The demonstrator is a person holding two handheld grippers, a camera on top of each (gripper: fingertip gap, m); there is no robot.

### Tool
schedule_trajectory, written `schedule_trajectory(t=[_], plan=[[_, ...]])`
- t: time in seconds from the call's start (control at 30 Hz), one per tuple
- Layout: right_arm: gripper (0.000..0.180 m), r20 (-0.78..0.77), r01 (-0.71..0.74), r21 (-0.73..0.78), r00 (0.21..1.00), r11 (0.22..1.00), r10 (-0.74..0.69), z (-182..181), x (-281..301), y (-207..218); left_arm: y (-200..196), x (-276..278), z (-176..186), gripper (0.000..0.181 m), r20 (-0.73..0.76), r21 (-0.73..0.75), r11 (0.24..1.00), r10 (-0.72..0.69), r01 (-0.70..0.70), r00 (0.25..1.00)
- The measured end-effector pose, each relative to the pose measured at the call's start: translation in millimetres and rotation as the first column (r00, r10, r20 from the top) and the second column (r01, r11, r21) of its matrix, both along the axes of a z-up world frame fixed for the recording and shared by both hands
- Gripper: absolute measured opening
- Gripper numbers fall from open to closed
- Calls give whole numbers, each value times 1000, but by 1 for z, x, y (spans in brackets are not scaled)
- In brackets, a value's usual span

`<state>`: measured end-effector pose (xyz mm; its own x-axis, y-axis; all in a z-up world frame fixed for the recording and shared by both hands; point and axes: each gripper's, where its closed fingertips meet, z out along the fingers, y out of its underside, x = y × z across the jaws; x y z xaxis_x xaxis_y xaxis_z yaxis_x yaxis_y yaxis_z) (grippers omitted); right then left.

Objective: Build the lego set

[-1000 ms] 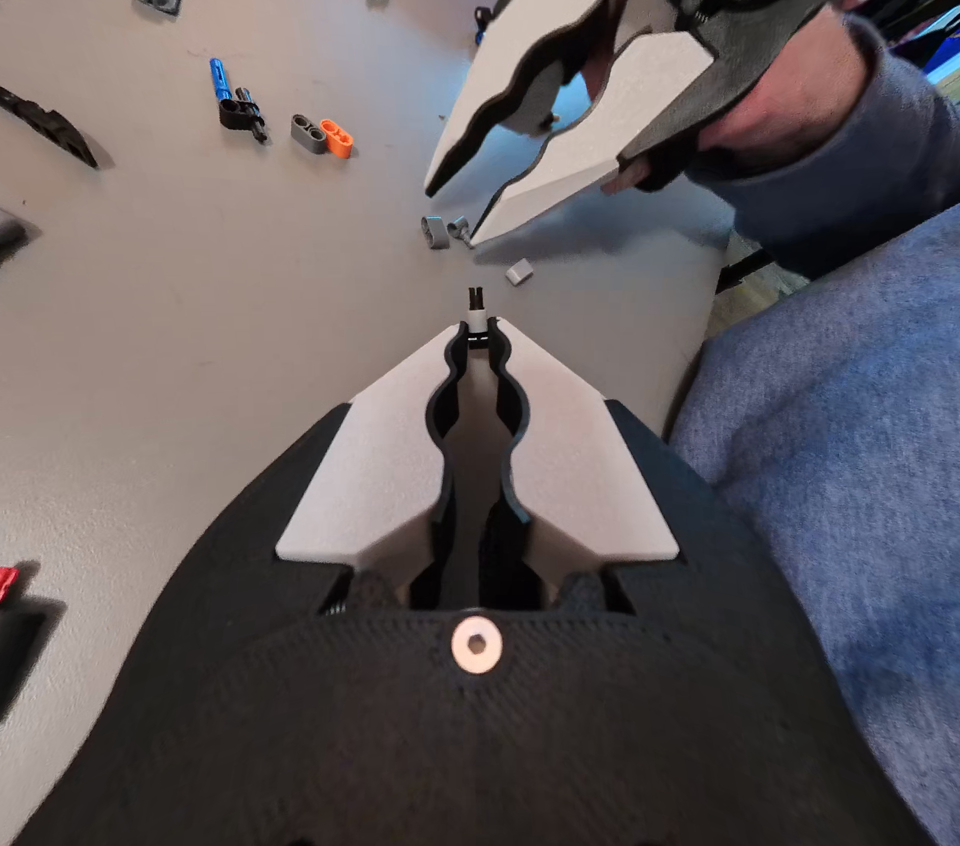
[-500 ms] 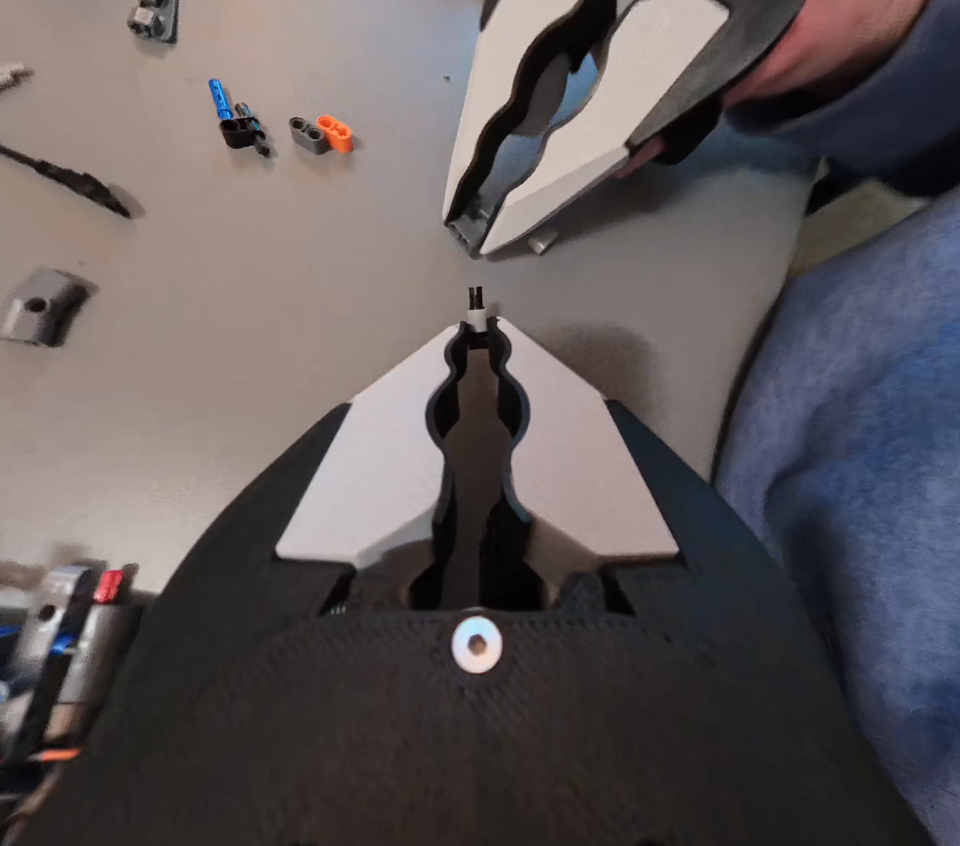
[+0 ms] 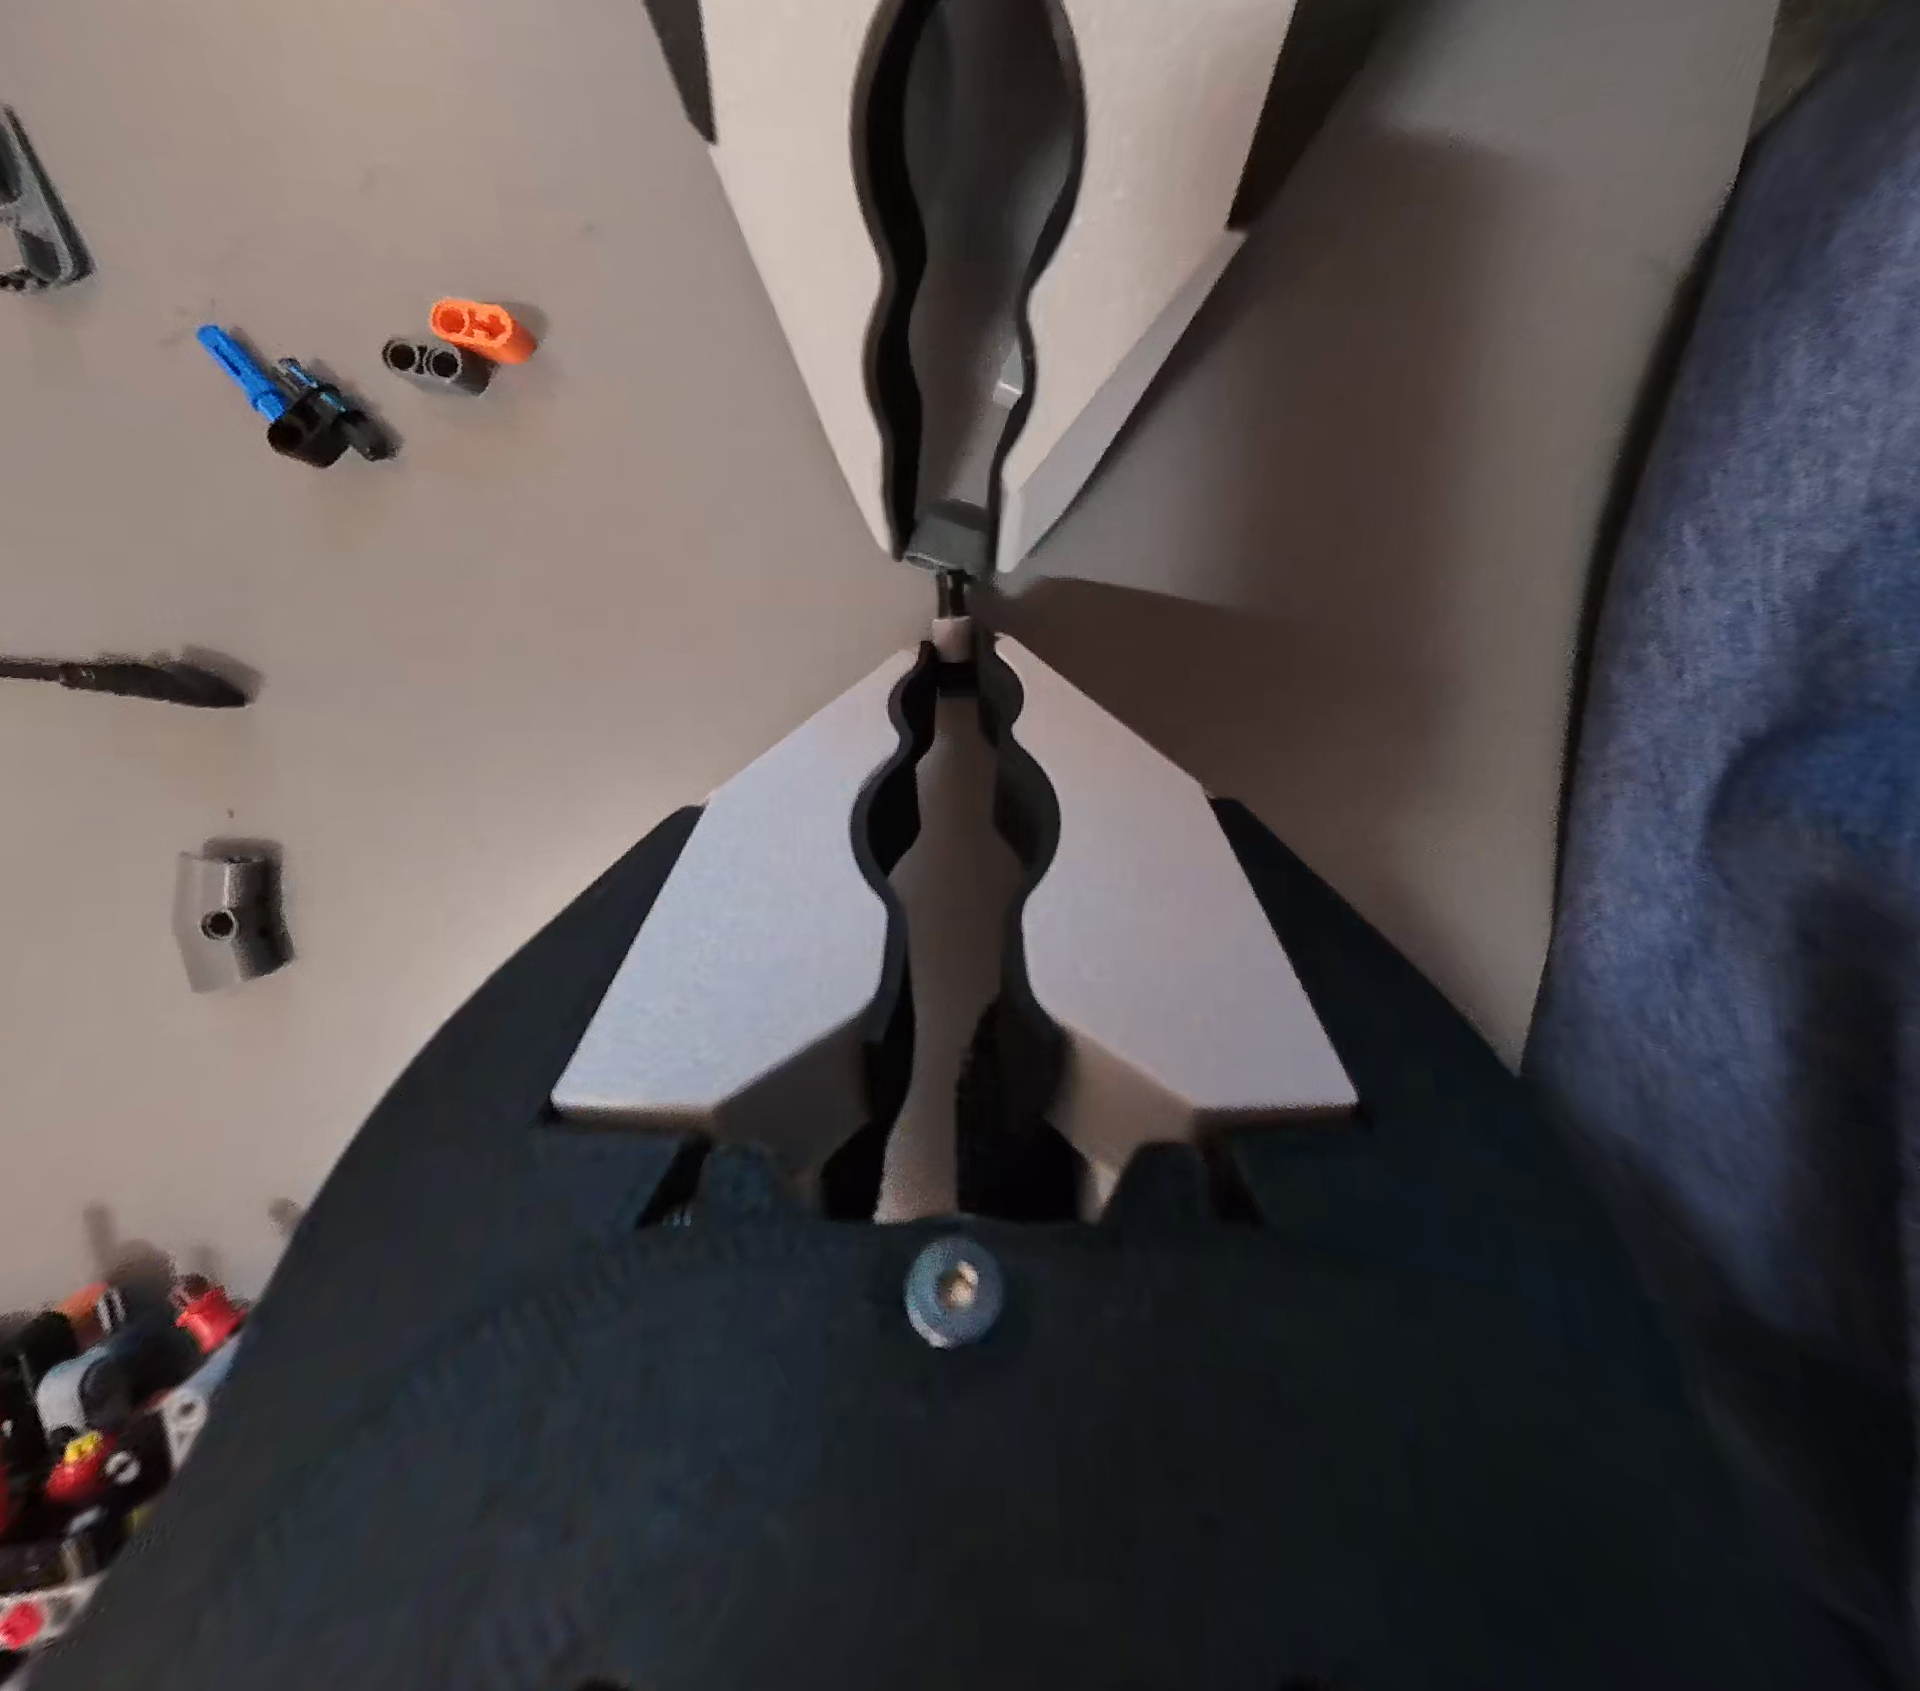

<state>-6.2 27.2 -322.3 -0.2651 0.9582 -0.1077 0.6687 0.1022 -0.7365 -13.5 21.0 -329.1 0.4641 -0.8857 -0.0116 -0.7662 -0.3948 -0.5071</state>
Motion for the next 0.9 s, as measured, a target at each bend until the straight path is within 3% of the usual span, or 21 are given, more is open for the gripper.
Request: schedule_trajectory(t=[0.4,0.9], plan=[[12,-37,-42,-27,998,999,41,3,0,3,3,0,0,5,-62,21,998,-58,59,996],[13,-27,-52,-25,998,998,52,1,2,2,3,1,0,5,-249,90,978,-160,187,955]])
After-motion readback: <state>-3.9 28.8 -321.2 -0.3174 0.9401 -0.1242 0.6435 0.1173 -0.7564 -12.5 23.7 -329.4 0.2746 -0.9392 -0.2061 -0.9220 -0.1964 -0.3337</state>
